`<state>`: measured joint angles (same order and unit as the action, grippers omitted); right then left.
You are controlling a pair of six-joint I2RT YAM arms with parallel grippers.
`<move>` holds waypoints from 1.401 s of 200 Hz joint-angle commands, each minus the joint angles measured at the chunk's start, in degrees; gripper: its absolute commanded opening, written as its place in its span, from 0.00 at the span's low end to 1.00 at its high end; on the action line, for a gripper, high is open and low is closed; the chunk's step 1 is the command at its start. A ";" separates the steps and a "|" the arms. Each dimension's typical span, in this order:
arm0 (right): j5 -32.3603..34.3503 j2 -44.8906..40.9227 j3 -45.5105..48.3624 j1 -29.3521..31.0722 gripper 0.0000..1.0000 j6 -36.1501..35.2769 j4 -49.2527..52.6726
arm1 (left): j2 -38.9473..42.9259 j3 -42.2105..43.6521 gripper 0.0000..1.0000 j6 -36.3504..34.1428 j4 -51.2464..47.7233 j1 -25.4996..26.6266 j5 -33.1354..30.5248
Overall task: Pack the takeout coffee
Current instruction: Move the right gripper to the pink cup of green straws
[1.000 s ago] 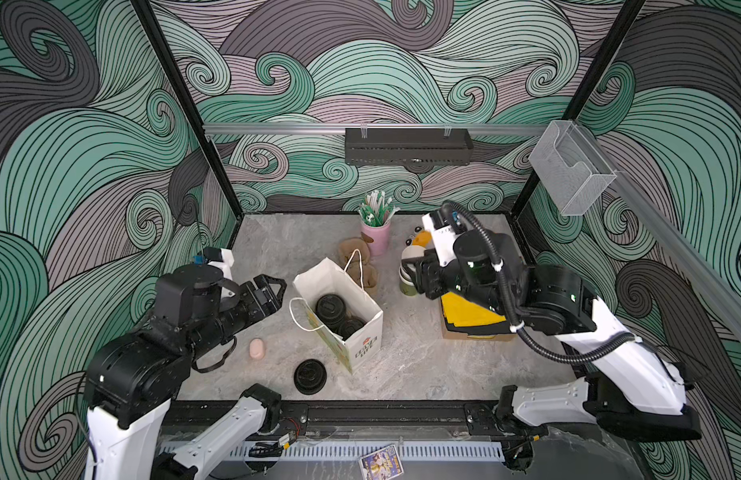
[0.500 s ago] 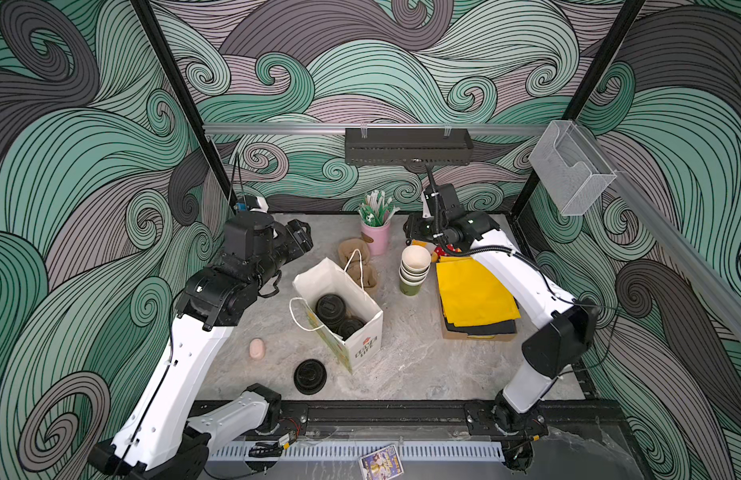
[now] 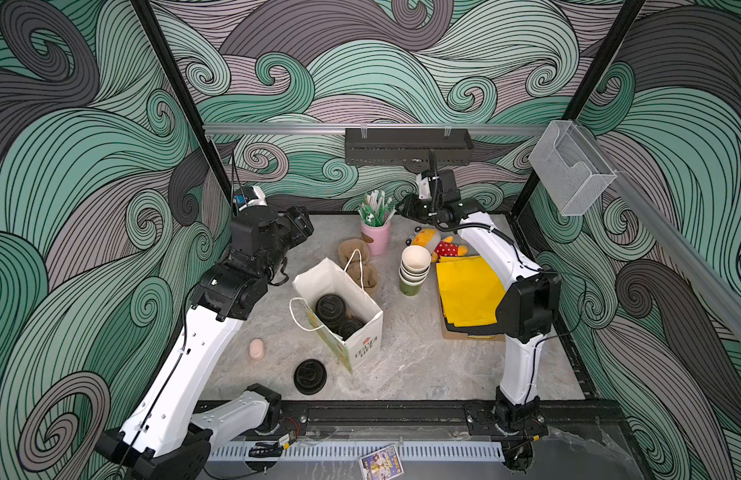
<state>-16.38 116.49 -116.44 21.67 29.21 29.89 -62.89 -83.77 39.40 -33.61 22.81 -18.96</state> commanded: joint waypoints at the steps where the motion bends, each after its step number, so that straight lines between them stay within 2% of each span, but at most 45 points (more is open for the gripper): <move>1: -4.97 1.17 -5.56 1.27 0.44 -7.87 2.28 | -0.74 -0.76 0.74 -1.09 2.03 0.20 -2.30; 58: -1.54 6.61 -14.72 5.49 0.52 -35.25 8.56 | -2.54 0.05 0.74 -0.59 4.77 0.21 -3.36; 102: -0.65 13.38 -24.07 7.55 0.53 -45.15 14.38 | -3.34 -1.07 0.74 -0.55 4.11 0.14 -4.66; 151: 6.82 15.31 -23.32 8.84 0.51 -45.69 9.72 | -3.13 -1.86 0.73 0.07 3.30 0.20 -5.98; 280: 7.44 20.78 -26.77 9.48 0.27 -43.75 4.86 | -3.46 -3.51 0.73 0.09 0.30 0.15 -7.83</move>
<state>-8.97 136.51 -141.88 30.70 -13.47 36.58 -66.28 -84.68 39.51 -31.90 22.81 -25.47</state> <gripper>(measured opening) 0.289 0.728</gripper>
